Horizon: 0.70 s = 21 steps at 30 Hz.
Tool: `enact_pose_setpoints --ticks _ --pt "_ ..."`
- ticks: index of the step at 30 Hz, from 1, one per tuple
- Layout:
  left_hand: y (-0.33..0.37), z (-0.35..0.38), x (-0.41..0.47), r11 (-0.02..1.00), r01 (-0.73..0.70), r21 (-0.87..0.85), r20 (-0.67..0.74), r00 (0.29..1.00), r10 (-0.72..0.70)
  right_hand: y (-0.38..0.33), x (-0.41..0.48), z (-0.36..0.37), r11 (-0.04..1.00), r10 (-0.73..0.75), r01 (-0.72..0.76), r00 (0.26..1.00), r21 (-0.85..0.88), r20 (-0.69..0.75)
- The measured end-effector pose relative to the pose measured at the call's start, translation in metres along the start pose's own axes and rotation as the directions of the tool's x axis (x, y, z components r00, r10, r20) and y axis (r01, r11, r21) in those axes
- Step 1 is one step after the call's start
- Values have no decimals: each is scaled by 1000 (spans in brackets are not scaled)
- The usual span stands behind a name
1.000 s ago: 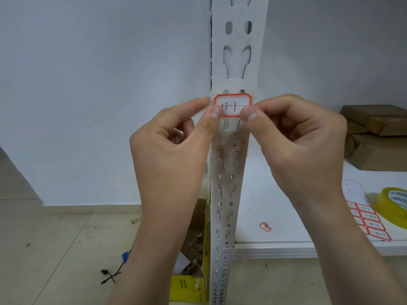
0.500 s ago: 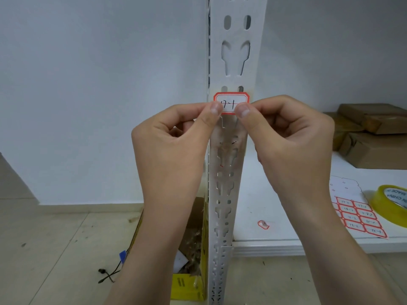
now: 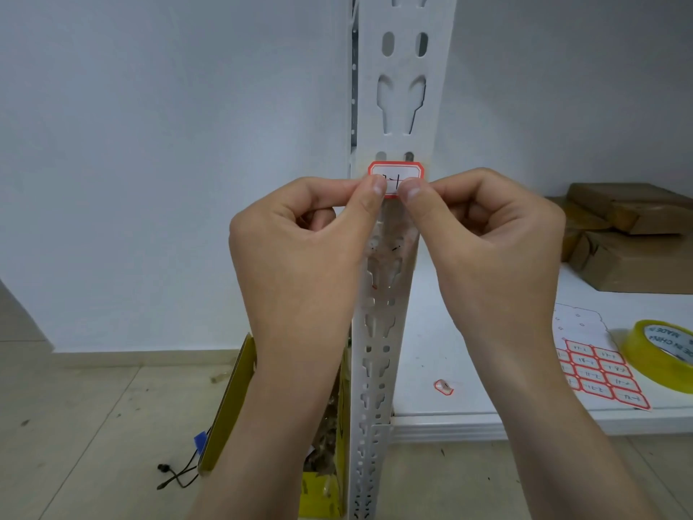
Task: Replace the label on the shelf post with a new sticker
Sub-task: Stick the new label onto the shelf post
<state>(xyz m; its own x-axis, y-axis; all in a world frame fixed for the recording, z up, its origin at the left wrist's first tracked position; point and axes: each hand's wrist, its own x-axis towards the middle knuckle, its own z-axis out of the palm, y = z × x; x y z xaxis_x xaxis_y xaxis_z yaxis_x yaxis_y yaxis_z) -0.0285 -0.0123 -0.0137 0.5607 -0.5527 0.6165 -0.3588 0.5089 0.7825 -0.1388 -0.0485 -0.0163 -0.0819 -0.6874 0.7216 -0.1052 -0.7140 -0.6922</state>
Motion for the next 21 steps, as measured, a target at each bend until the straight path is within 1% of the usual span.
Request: enact_pose_setpoints --ticks 7,15,21 --pt "2 2 0 999 -20 47 -11 1000 21 0 1 1 1000 13 -13 1000 -9 -22" --pt "2 3 0 998 -8 64 -15 1000 9 -4 3 3 999 49 -50 998 -20 -28" --pt "2 3 1 996 -2 84 -26 1000 5 -6 9 3 990 55 -60 998 -131 -43"
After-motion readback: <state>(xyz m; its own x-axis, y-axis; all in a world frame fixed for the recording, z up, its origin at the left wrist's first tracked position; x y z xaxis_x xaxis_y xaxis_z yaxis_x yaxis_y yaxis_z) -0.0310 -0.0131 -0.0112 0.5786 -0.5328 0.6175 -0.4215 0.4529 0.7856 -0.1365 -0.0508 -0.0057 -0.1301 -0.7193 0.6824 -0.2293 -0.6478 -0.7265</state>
